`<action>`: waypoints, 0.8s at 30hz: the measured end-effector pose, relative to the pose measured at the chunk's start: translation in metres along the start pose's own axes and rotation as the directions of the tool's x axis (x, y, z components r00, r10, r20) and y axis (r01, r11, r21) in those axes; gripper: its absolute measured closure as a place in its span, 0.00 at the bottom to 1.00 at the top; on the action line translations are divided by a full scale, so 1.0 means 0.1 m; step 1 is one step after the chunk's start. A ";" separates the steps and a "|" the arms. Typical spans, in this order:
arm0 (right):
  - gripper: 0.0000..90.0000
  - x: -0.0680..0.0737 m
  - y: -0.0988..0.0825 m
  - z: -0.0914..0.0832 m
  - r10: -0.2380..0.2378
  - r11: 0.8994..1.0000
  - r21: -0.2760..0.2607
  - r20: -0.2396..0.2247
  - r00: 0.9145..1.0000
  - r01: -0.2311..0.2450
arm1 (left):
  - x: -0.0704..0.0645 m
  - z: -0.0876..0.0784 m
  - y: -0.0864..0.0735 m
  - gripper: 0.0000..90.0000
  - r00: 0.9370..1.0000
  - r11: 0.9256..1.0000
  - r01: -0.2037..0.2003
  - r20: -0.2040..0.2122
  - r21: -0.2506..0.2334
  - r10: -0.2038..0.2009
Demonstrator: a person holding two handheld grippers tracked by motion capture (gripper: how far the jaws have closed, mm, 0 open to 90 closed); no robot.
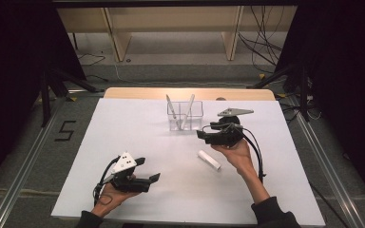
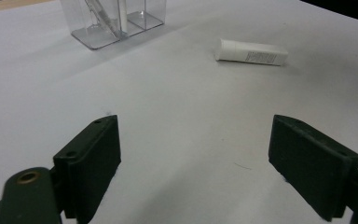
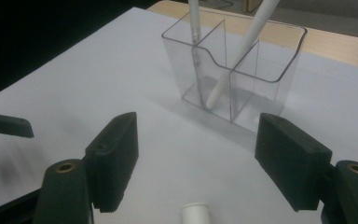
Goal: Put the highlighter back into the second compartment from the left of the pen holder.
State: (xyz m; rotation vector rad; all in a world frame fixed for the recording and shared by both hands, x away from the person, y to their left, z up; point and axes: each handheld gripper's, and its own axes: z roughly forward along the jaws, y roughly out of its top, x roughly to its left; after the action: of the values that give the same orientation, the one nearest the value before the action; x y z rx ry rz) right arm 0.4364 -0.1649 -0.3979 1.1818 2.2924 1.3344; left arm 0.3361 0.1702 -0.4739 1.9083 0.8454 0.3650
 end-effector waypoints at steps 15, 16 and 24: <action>0.29 0.00 -0.05 0.11 -0.011 0.994 0.111 -0.009 1.000 0.012 | 0.00 0.00 0.01 0.18 1.000 1.000 0.011 0.004 -0.012 -0.010; 0.29 0.00 -0.05 0.13 -0.017 0.992 0.122 -0.009 1.000 0.018 | 0.00 0.00 0.01 0.18 1.000 1.000 0.011 0.004 -0.011 -0.011; 0.29 0.01 -0.07 0.20 -0.044 0.981 0.190 -0.012 0.999 0.045 | 0.00 0.00 0.01 0.18 1.000 1.000 0.010 0.007 -0.011 -0.010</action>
State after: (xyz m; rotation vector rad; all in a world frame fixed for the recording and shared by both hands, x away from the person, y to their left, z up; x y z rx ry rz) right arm 0.4429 -0.1531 -0.4148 1.1749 2.4819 1.1265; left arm 0.3367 0.1693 -0.4729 1.8938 0.8466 0.3557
